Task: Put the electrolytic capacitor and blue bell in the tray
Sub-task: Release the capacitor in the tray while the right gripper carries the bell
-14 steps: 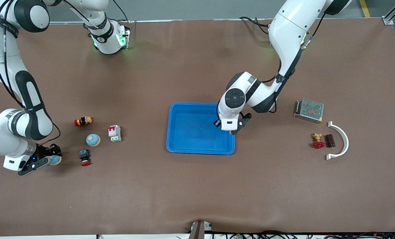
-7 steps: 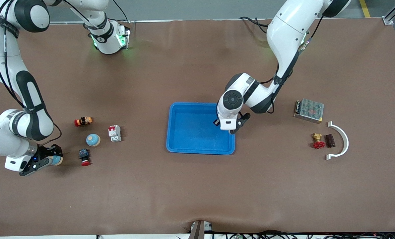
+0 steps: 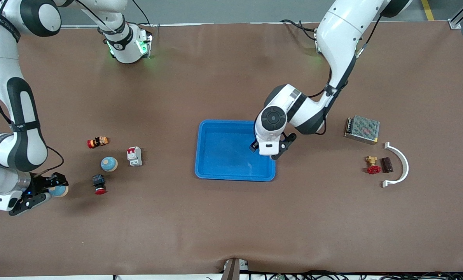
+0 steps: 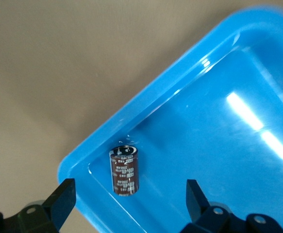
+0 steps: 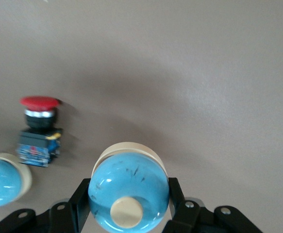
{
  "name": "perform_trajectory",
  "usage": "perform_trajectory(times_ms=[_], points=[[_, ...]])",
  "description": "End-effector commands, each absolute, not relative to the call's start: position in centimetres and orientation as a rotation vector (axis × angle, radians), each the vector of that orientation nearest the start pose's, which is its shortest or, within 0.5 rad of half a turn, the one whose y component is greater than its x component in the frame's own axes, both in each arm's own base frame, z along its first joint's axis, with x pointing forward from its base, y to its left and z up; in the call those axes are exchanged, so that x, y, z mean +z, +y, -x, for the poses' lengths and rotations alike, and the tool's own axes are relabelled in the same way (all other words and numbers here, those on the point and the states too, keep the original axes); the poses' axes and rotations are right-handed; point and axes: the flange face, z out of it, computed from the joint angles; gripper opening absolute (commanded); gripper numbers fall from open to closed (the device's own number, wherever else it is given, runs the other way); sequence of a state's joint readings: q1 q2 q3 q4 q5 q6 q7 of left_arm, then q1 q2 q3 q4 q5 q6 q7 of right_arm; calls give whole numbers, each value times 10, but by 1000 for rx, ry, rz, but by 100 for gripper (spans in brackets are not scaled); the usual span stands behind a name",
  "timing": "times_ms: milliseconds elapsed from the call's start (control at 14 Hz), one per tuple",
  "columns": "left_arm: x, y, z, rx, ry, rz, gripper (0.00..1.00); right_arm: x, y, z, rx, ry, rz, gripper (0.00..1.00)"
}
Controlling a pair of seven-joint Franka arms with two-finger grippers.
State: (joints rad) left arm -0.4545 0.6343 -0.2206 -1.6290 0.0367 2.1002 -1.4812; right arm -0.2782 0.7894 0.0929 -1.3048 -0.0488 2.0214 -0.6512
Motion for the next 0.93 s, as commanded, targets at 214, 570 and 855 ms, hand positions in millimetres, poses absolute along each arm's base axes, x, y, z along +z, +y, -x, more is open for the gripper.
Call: perform_trajectory(times_ms=[214,570,855], points=[[340,-346,-579,185,-1115,2856,100,291,-87,-731,158,-409,3045,54],[358,-273,-603,129,-912,2821,100,293,-21,-730,242,-109,3060,54],[348,-181,-622,201,-878,2817,100,315,44,-729,242,126,3024,54]])
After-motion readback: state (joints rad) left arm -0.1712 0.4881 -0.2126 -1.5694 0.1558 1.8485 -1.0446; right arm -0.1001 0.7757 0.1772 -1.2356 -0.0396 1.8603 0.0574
